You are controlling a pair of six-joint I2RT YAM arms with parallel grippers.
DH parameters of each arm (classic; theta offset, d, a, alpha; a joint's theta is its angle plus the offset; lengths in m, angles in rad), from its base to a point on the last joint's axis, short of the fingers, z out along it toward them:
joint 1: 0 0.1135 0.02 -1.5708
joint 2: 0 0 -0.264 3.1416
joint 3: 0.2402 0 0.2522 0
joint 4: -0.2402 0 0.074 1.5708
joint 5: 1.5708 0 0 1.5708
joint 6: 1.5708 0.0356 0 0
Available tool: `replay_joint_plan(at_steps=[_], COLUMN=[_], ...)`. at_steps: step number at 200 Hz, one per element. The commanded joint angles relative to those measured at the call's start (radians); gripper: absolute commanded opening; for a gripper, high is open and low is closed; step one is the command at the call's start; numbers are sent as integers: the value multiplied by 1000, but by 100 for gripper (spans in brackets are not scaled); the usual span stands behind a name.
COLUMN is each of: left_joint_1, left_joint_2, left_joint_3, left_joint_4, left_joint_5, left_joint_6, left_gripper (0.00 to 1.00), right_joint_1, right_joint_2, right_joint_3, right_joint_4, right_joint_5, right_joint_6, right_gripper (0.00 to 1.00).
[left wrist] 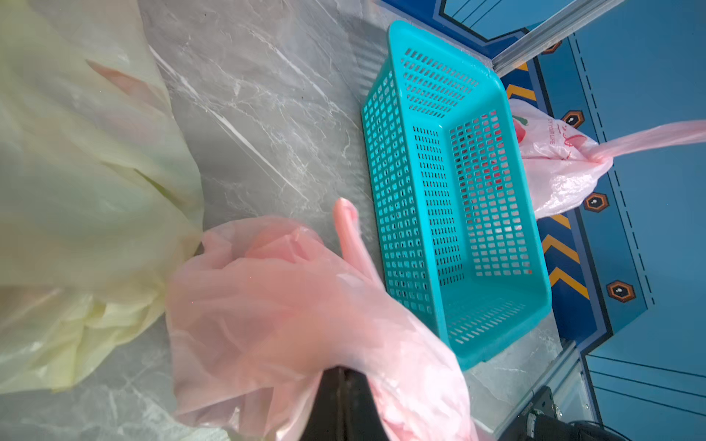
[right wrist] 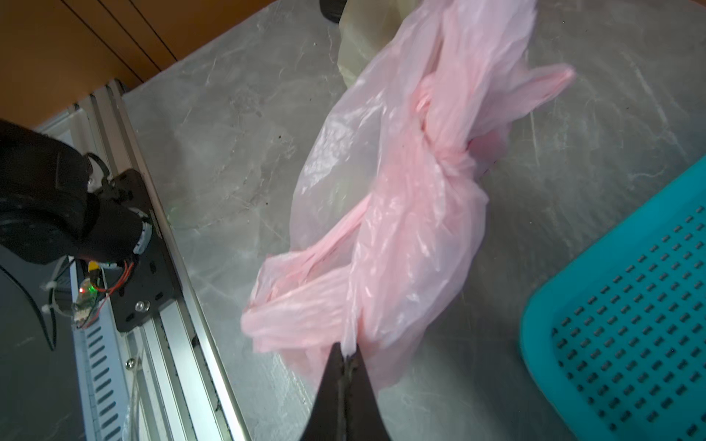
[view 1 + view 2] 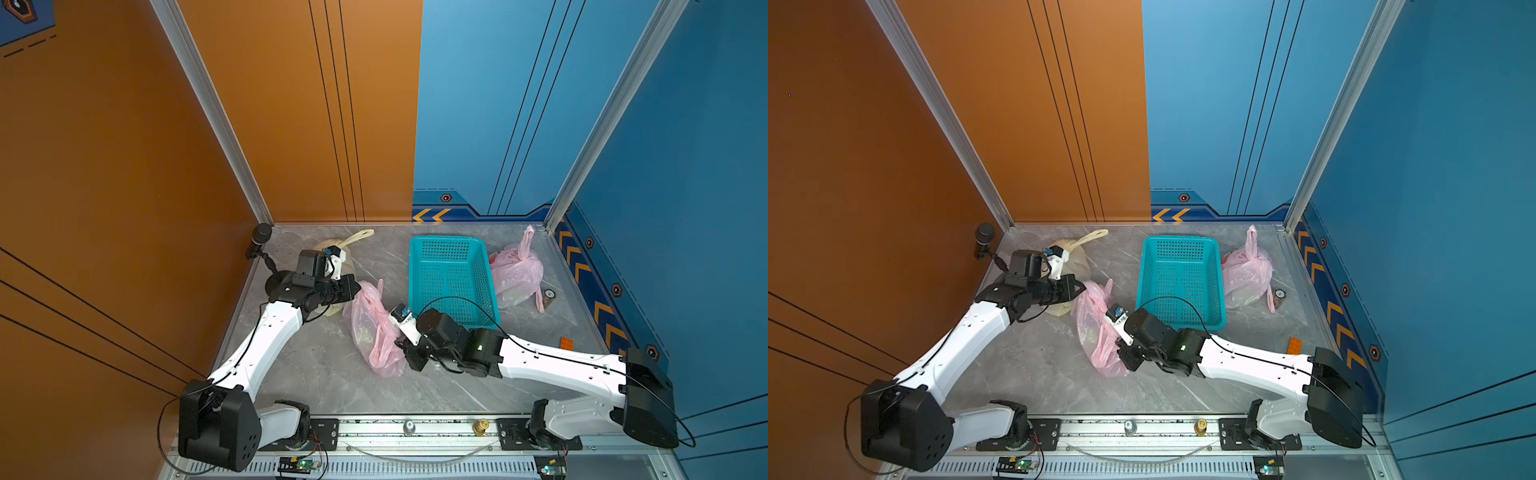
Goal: Untie the knot of a plastic bag & take out the apple
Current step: Untie the plastic bag at the center of the board.
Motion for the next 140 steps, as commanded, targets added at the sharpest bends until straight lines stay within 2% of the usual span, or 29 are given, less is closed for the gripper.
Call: replay_joint_plan(at_steps=[1, 30, 56, 69, 80, 86, 95, 118, 140], left_joint_1=[27, 28, 6, -26, -51, -62, -78, -102, -127], left_joint_2=[49, 128, 171, 173, 167, 161, 144, 108, 79], left_joint_3=[114, 204, 236, 242, 241, 237, 223, 186, 169], left_joint_4=[181, 184, 204, 137, 92, 69, 44, -2, -63], left_joint_5=[4, 21, 64, 56, 49, 46, 37, 19, -18], left_joint_6=[-9, -4, 18, 55, 85, 97, 114, 148, 177], left_gripper=[0, 0, 0, 0, 0, 0, 0, 1, 15], right_joint_1=[80, 117, 96, 52, 3, -23, -67, -205, -308], right_joint_2=[25, 33, -36, -103, -169, -203, -241, -231, -120], right_joint_3=[-53, -71, -55, -35, -28, -26, -19, 73, 195], right_joint_4=[-150, -190, -180, -138, -70, -30, 8, -22, -122], right_joint_5=[28, -8, -72, -125, -168, -173, -143, -103, -77], right_joint_6=[-12, 11, 18, 41, 76, 97, 138, 208, 236], right_gripper=[0, 0, 3, 14, 34, 49, 62, 62, 61])
